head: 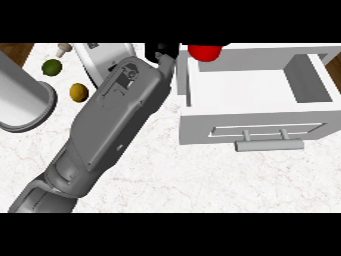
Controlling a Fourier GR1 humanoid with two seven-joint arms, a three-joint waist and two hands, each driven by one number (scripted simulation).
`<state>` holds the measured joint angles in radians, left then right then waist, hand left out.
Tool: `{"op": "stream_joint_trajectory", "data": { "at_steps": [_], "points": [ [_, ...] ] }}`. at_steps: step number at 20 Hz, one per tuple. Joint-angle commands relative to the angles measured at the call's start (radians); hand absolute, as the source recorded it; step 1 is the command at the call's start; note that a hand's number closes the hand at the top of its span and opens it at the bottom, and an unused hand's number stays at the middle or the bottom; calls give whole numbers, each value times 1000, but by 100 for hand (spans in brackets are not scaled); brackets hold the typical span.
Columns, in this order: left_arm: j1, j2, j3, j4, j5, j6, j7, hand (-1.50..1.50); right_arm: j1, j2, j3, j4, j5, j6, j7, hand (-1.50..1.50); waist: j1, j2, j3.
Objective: Pick up the can, place it into the drawer and close the drawer
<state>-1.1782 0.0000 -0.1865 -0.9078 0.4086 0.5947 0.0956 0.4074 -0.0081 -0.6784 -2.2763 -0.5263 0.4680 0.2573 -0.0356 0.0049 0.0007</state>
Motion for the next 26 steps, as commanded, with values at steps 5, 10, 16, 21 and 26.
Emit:
{"op": "stream_joint_trajectory", "data": {
  "at_steps": [5, 10, 16, 21, 26],
  "points": [
    [-113, 0, -71, 171, 145, 17, -81, 150, -57, -4, 35, -28, 32, -53, 49, -150, -5, 3, 0],
    [-221, 0, -68, 315, 171, 13, -105, 150, -11, -11, 6, -24, -21, -7, 35, -150, -19, 5, 1],
    [-219, 0, -148, 380, 274, 7, -167, 150, -53, -50, -18, -7, -47, -35, 61, -150, -28, 8, 1],
    [-192, 0, -298, 342, 386, 113, -166, 150, -62, -36, 23, 0, -23, -11, 61, -150, -53, 10, 2],
    [-220, 0, -344, 405, 413, 126, -186, 150, -50, -11, 32, -43, -8, -20, 62, -150, -61, 14, 2]
  ]
}}
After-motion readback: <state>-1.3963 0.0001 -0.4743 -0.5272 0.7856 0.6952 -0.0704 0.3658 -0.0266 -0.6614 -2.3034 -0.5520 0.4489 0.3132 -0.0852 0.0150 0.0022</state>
